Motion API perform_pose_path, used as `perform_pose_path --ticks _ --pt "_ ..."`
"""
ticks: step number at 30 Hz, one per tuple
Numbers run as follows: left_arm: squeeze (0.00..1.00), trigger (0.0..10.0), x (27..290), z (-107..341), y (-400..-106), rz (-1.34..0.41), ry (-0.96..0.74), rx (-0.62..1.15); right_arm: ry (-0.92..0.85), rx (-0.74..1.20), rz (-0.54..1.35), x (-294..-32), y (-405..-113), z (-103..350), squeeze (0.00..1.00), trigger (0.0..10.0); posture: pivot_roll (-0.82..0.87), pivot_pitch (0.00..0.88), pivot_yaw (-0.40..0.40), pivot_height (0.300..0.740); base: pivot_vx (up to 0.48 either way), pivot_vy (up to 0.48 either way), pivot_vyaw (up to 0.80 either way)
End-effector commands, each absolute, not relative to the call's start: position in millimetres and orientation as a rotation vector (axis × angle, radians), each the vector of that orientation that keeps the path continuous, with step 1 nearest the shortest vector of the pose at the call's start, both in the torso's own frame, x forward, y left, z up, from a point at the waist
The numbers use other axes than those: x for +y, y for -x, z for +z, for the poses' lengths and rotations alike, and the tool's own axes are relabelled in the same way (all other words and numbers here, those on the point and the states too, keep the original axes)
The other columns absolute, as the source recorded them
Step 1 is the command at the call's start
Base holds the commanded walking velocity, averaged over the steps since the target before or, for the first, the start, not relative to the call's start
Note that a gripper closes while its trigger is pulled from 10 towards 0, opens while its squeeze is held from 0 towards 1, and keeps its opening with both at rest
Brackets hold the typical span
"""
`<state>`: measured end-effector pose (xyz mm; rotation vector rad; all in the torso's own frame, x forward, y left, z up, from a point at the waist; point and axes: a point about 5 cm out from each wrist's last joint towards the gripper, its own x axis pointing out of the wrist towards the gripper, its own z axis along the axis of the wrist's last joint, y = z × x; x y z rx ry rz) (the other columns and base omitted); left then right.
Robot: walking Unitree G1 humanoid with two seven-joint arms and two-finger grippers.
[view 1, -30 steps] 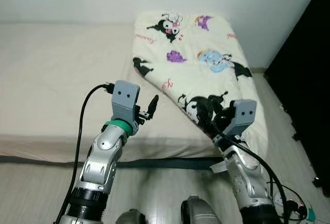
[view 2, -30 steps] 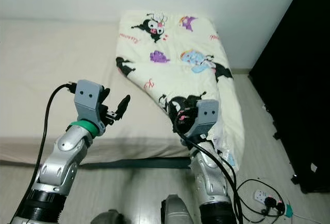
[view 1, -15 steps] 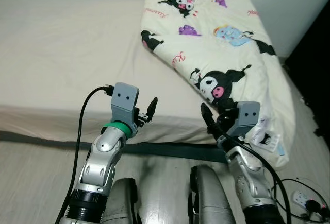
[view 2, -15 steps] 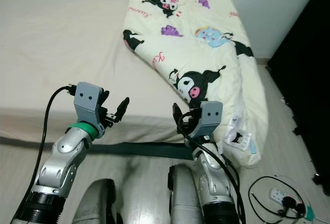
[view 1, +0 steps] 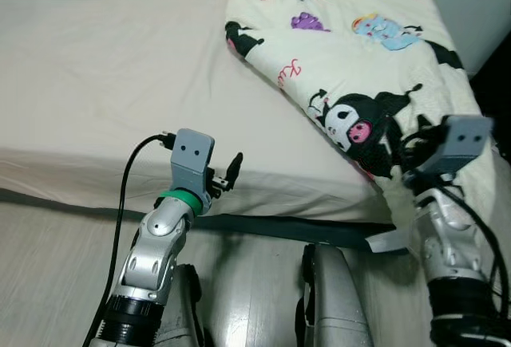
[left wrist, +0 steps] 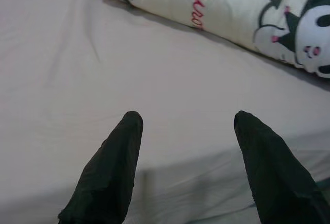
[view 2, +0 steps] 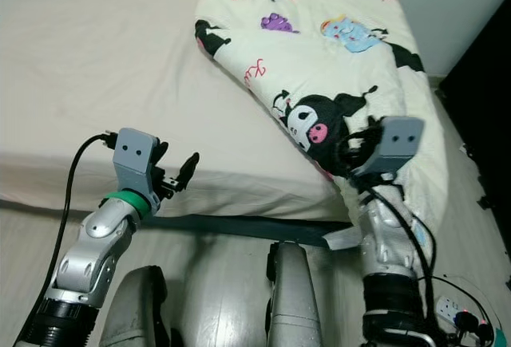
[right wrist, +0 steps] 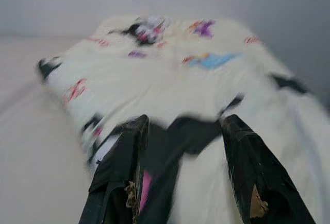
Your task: Clean up the room
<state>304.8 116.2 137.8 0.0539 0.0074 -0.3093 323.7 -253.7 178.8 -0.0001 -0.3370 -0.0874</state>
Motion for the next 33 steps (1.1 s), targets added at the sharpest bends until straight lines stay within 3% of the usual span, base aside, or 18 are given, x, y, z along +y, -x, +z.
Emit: perform_pose_path --ticks 1,7,12,14,17,25,26,28,29,30,31,33 --pt "0.00 10.0 119 133 -302 -0.306 -0.067 0.033 -0.039 -0.318 -0.202 -281 -322 176 0.00 10.0 -0.02 0.103 0.098 0.535 0.000 0.000 0.00" --pt "0.00 10.0 121 134 -302 -0.307 -0.073 0.036 -0.096 -0.272 -0.263 -303 -326 171 0.00 10.0 -0.01 0.104 0.102 0.535 0.000 0.000 0.00" --pt "0.00 10.0 123 136 -303 -0.304 -0.079 0.036 -0.232 -0.177 -0.422 -342 -324 162 0.00 10.0 -0.01 0.106 0.106 0.535 0.000 0.000 0.00" --pt "0.00 10.0 123 136 -303 -0.304 -0.079 0.036 -0.257 -0.158 -0.383 -341 -326 159 0.00 10.0 -0.01 0.106 0.108 0.535 0.000 0.000 0.00" --pt "0.00 10.0 123 137 -303 -0.305 -0.081 0.034 -0.350 -0.086 -0.218 -330 -334 149 0.00 10.0 0.00 0.106 0.108 0.535 0.000 0.000 0.00" --pt "0.00 10.0 124 138 -303 -0.302 -0.083 0.034 -0.396 0.035 -0.057 -312 -340 134 0.00 10.0 0.00 0.104 0.112 0.535 0.000 0.000 0.00" --pt "0.00 10.0 125 138 -303 -0.301 -0.084 0.035 -0.383 0.120 0.159 -286 -343 122 0.00 10.0 0.00 0.100 0.113 0.535 0.000 0.000 0.00" --pt "0.00 10.0 125 138 -303 -0.301 -0.084 0.035 -0.383 0.120 0.159 -286 -343 122 0.00 10.0 0.00 0.100 0.113 0.535 0.000 0.000 0.00" --pt "0.00 10.0 125 138 -303 -0.301 -0.084 0.035 -0.374 0.147 0.237 -276 -343 118 0.00 10.0 0.00 0.100 0.113 0.535 0.000 0.000 0.00" --pt "0.00 10.0 125 139 -304 -0.301 -0.085 0.034 -0.310 0.185 0.429 -251 -339 112 0.00 10.0 -0.01 0.098 0.116 0.535 0.000 0.000 0.00" --pt "0.00 10.0 125 139 -304 -0.301 -0.085 0.034 -0.310 0.185 0.429 -251 -339 112 0.00 10.0 -0.01 0.098 0.116 0.535 0.000 0.000 0.00" --pt "0.00 10.0 126 140 -305 -0.301 -0.085 0.033 -0.249 0.231 0.769 -207 -327 106 0.00 10.0 -0.02 0.094 0.118 0.535 0.000 0.000 0.00"
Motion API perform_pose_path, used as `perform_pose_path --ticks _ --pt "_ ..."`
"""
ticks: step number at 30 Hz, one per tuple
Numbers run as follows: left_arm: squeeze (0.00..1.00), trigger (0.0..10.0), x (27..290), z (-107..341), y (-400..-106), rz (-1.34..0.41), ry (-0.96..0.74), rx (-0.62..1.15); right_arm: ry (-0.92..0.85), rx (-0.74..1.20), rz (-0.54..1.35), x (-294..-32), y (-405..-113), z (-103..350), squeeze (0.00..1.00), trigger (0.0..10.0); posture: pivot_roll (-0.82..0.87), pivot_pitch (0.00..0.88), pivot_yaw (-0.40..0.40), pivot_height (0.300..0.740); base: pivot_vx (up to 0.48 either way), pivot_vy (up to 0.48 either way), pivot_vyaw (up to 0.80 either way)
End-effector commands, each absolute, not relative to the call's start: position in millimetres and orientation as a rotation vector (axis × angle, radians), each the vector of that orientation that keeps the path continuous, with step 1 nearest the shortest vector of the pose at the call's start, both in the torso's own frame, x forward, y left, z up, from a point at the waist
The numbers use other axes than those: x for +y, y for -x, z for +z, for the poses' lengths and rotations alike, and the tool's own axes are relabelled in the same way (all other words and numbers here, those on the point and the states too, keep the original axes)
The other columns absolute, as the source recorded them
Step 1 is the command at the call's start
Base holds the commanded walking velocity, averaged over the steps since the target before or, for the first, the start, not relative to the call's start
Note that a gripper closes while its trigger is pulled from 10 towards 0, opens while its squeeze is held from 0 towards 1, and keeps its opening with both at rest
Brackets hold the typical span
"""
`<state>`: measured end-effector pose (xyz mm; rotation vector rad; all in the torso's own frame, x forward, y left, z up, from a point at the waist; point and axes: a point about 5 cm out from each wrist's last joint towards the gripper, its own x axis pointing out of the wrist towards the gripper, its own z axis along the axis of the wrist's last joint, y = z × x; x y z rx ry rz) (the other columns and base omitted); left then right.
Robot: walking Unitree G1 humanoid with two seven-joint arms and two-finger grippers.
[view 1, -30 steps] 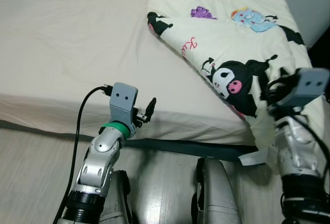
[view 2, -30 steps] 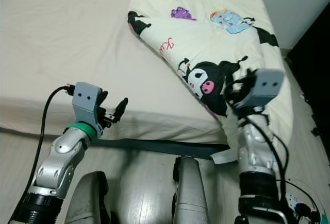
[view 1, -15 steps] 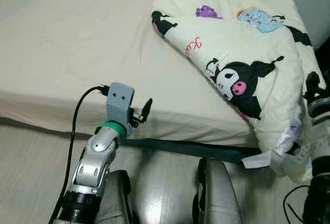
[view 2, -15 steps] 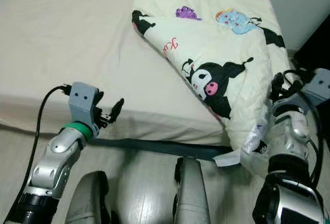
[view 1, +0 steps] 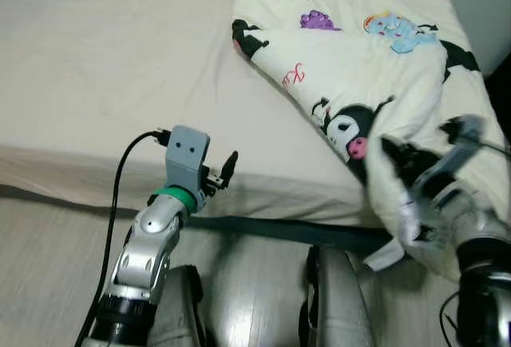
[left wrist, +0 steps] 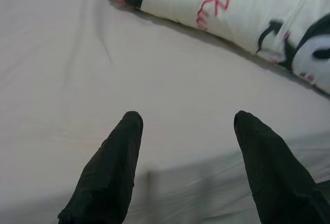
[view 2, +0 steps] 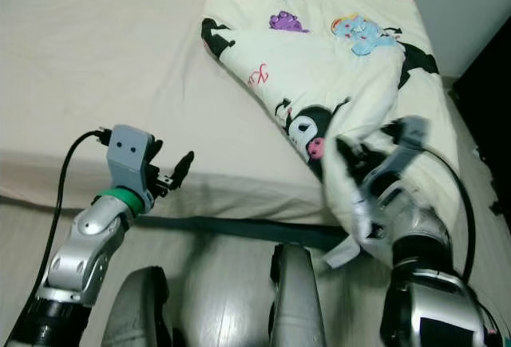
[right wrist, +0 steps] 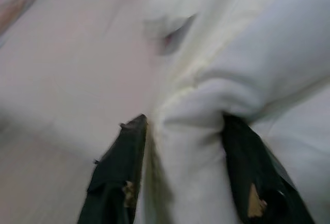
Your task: Clean up the room
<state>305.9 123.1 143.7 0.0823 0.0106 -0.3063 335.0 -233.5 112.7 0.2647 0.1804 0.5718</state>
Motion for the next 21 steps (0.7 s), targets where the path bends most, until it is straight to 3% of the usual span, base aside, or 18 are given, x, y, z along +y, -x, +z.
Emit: perform_pose_path --ticks 1,2,3,4,5,6,7,9,11,14,16,19,20,21 --pt "0.00 10.0 126 140 -305 -0.301 -0.085 0.033 -0.249 0.231 0.769 -207 -327 106 0.00 10.0 -0.02 0.094 0.118 0.535 0.000 0.000 0.00" --pt "0.00 10.0 126 140 -307 -0.301 -0.084 0.032 -0.262 0.254 0.973 -177 -313 107 0.00 10.0 -0.02 0.092 0.119 0.535 0.000 0.000 0.00" --pt "0.00 10.0 126 140 -307 -0.301 -0.084 0.032 -0.262 0.254 0.973 -177 -313 107 0.00 10.0 -0.02 0.092 0.119 0.535 0.000 0.000 0.00" --pt "0.00 10.0 125 141 -308 -0.302 -0.084 0.029 -0.274 0.279 1.185 -148 -291 110 0.00 10.0 -0.02 0.091 0.121 0.535 0.000 0.000 0.00" --pt "0.00 10.0 125 141 -308 -0.302 -0.084 0.029 -0.274 0.279 1.185 -148 -291 110 0.00 10.0 -0.02 0.091 0.121 0.535 0.000 0.000 0.00" --pt "0.00 10.0 125 143 -309 -0.302 -0.084 0.025 -0.281 0.313 1.399 -124 -261 114 0.00 10.0 -0.02 0.090 0.120 0.535 0.000 0.000 0.00" --pt "0.00 10.0 125 143 -309 -0.302 -0.084 0.025 -0.281 0.313 1.399 -124 -261 114 0.00 10.0 -0.02 0.090 0.120 0.535 0.000 0.000 0.00" --pt "0.00 10.0 126 146 -310 -0.301 -0.087 0.015 -0.347 0.387 1.671 -109 -209 125 0.00 10.0 -0.02 0.085 0.115 0.535 0.000 0.000 0.00" --pt "0.00 10.0 127 147 -311 -0.298 -0.088 0.012 -0.355 0.414 1.716 -112 -199 126 0.00 10.0 -0.03 0.085 0.112 0.535 0.000 0.000 0.00" --pt "0.00 10.0 128 148 -312 -0.291 -0.085 0.007 -0.294 0.380 1.616 -127 -210 124 0.00 10.0 -0.04 0.090 0.109 0.535 0.000 0.000 0.00" --pt "0.00 10.0 128 149 -313 -0.286 -0.080 0.005 -0.220 0.253 1.399 -145 -241 129 0.00 10.0 -0.04 0.092 0.112 0.535 0.000 0.000 0.00" --pt "0.00 10.0 127 149 -313 -0.287 -0.078 0.005 -0.186 0.172 1.263 -155 -257 136 0.00 10.0 -0.04 0.095 0.114 0.535 0.000 0.000 0.00" --pt "0.00 10.0 126 148 -313 -0.291 -0.077 0.006 -0.163 0.047 0.996 -176 -284 144 0.00 10.0 -0.04 0.097 0.117 0.535 0.000 0.000 0.00" --pt "0.00 10.0 126 149 -313 -0.292 -0.076 0.006 -0.166 0.014 0.910 -183 -291 146 0.00 10.0 -0.04 0.101 0.119 0.535 0.000 0.000 0.00"
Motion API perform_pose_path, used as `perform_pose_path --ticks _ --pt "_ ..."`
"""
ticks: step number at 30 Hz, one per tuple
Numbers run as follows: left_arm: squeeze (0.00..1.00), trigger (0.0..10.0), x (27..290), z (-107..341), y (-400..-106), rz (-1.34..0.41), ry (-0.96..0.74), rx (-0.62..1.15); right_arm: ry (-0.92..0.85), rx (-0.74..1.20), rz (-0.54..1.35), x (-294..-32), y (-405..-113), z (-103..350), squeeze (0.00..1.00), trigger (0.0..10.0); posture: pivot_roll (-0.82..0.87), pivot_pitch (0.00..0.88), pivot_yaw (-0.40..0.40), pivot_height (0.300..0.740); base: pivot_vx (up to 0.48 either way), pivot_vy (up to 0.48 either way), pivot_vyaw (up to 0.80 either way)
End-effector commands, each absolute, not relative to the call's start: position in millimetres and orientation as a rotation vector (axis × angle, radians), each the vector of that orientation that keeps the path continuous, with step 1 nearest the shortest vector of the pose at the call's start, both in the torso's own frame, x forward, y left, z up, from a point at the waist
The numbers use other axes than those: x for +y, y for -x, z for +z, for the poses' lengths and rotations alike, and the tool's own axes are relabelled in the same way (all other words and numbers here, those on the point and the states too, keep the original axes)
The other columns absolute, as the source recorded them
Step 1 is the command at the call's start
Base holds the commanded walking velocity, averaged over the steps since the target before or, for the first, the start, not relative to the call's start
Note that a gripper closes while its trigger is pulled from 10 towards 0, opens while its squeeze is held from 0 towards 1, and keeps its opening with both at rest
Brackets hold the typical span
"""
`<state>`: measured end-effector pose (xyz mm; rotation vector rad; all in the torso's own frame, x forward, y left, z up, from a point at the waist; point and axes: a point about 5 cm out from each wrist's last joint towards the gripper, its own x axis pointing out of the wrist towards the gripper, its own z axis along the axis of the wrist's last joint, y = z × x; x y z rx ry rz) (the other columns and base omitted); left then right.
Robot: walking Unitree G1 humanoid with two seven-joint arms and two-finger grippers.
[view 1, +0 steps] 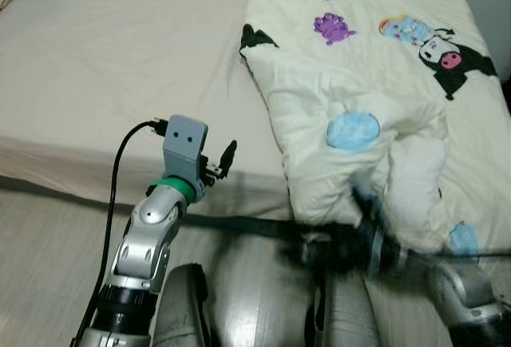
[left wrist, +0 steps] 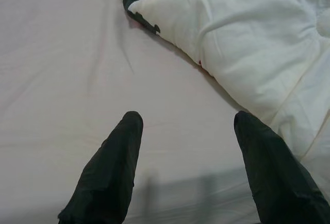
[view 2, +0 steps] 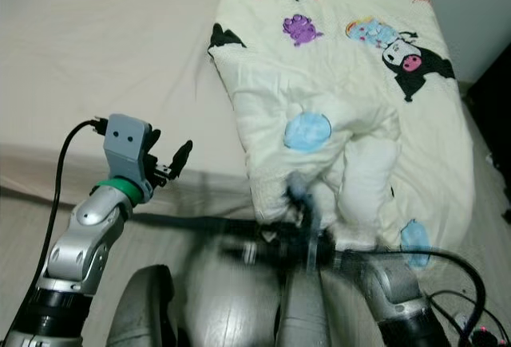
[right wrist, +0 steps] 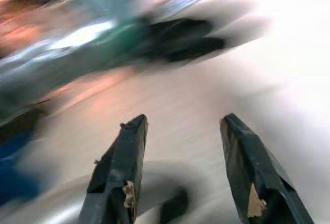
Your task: Clean up the room
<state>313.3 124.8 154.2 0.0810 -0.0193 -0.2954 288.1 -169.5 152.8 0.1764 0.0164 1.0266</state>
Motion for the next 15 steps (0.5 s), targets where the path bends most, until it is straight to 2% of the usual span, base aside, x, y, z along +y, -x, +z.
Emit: perform_pose_path --ticks 1,4,7,8,10,11,13,15 --pt "0.00 10.0 126 148 -313 -0.294 -0.077 0.007 -0.189 -0.008 0.824 -189 -293 148 0.00 10.0 -0.04 0.101 0.119 0.535 0.000 0.000 0.00" --pt "0.00 10.0 126 148 -314 -0.296 -0.078 0.009 -0.218 -0.029 0.746 -192 -294 150 0.00 10.0 -0.03 0.103 0.121 0.535 0.000 0.000 0.00" --pt "0.00 10.0 126 149 -314 -0.298 -0.081 0.011 -0.307 -0.090 0.500 -204 -296 151 0.00 10.0 -0.02 0.107 0.120 0.535 0.000 0.000 0.00" --pt "0.00 10.0 126 149 -314 -0.298 -0.081 0.011 -0.307 -0.090 0.500 -204 -296 151 0.00 10.0 -0.02 0.107 0.120 0.535 0.000 0.000 0.00" --pt "0.00 10.0 127 148 -313 -0.299 -0.082 0.013 -0.350 -0.128 0.342 -216 -299 148 0.00 10.0 -0.02 0.108 0.121 0.535 0.000 0.000 0.00" --pt "0.00 10.0 127 148 -313 -0.299 -0.082 0.013 -0.350 -0.128 0.342 -216 -299 148 0.00 10.0 -0.02 0.108 0.121 0.535 0.000 0.000 0.00" --pt "0.00 10.0 127 146 -312 -0.302 -0.086 0.018 -0.361 -0.160 0.157 -233 -301 140 0.00 10.0 -0.02 0.110 0.123 0.535 0.000 0.000 0.00" --pt "0.00 10.0 126 146 -311 -0.303 -0.086 0.020 -0.372 -0.170 0.097 -238 -303 136 0.00 10.0 -0.02 0.111 0.126 0.535 0.000 0.000 0.00"
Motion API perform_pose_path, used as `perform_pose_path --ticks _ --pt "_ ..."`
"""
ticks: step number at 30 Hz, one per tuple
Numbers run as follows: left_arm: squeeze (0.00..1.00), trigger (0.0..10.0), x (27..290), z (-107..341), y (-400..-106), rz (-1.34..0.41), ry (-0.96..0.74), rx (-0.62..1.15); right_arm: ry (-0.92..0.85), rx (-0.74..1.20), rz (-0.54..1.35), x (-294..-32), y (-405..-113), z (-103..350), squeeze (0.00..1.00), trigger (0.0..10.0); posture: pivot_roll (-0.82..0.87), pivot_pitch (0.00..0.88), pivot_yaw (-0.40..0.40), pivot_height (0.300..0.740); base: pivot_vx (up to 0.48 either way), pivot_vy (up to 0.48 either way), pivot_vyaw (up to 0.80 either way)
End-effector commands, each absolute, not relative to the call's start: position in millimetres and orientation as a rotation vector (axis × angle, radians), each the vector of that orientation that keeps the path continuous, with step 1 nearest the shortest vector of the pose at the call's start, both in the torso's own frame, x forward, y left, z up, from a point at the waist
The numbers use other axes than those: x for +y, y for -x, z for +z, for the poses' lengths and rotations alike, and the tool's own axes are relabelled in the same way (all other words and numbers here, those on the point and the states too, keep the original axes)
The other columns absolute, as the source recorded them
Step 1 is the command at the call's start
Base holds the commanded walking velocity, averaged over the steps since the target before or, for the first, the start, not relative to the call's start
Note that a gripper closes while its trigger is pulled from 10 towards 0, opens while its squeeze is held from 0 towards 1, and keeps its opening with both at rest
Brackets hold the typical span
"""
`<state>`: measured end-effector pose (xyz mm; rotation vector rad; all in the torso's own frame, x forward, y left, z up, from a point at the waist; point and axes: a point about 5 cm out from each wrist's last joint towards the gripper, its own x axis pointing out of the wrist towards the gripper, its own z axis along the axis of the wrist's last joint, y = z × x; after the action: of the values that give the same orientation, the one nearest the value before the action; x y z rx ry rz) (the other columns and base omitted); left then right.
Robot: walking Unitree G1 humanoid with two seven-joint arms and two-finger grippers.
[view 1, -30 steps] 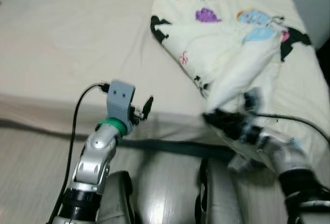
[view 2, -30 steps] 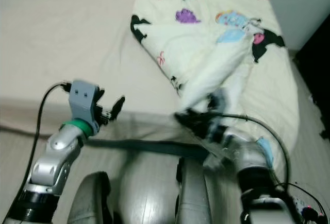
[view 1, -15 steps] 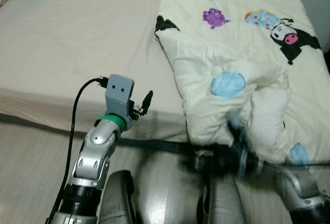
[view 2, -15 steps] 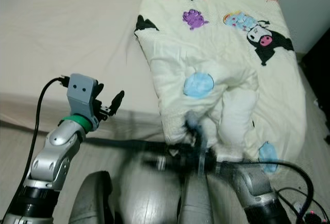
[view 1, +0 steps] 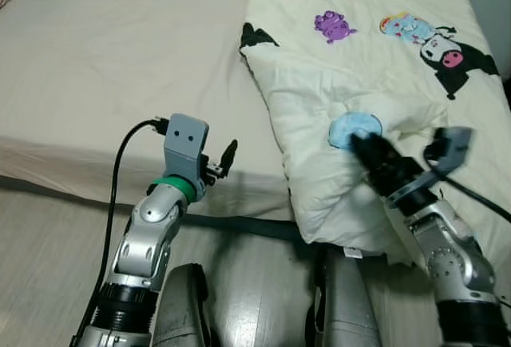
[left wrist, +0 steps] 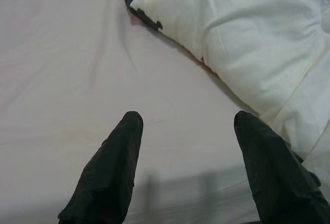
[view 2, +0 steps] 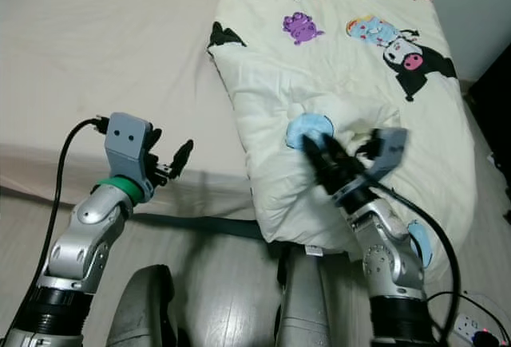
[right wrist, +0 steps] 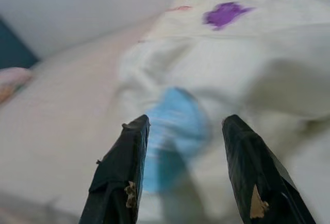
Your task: Clean up the room
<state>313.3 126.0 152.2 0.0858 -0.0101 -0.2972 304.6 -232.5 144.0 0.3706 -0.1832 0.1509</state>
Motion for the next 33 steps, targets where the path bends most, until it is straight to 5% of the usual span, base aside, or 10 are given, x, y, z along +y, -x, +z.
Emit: perform_pose_path --ticks 1,10,18,21,23,24,27,33 --pt "0.00 10.0 126 146 -311 -0.306 -0.087 0.021 -0.385 -0.162 0.047 -244 -305 128 0.00 10.0 -0.02 0.112 0.128 0.535 0.000 0.000 0.00" --pt "0.00 10.0 124 146 -311 -0.314 -0.087 0.021 -0.483 -0.103 0.008 -241 -326 116 0.00 10.0 0.00 0.116 0.130 0.535 0.000 0.000 0.00" --pt "0.00 10.0 124 152 -307 -0.312 -0.081 0.007 -0.512 0.047 0.728 -144 -350 130 0.00 10.0 0.02 0.119 0.115 0.535 0.000 0.000 0.00" --pt "0.00 10.0 124 153 -306 -0.316 -0.079 0.004 -0.487 0.075 0.834 -128 -347 129 0.00 10.0 0.02 0.122 0.112 0.535 0.000 0.000 0.00" --pt "0.00 10.0 124 156 -305 -0.325 -0.084 -0.007 -0.471 0.119 0.982 -106 -339 127 0.00 10.0 0.01 0.124 0.105 0.535 0.000 0.000 0.00" --pt "0.00 10.0 133 174 -306 -0.294 -0.102 -0.079 -0.458 0.207 1.306 -55 -313 127 0.00 10.0 0.02 0.126 0.101 0.535 0.000 0.000 0.00" --pt "0.00 10.0 149 202 -312 -0.207 -0.128 -0.190 -0.474 0.255 1.524 -22 -286 131 0.00 10.0 0.03 0.129 0.096 0.535 0.000 0.000 0.00" --pt "0.00 10.0 172 253 -322 -0.096 -0.147 -0.358 -0.580 0.364 1.743 3 -251 139 0.00 10.0 0.04 0.117 0.087 0.535 0.000 0.000 0.00"
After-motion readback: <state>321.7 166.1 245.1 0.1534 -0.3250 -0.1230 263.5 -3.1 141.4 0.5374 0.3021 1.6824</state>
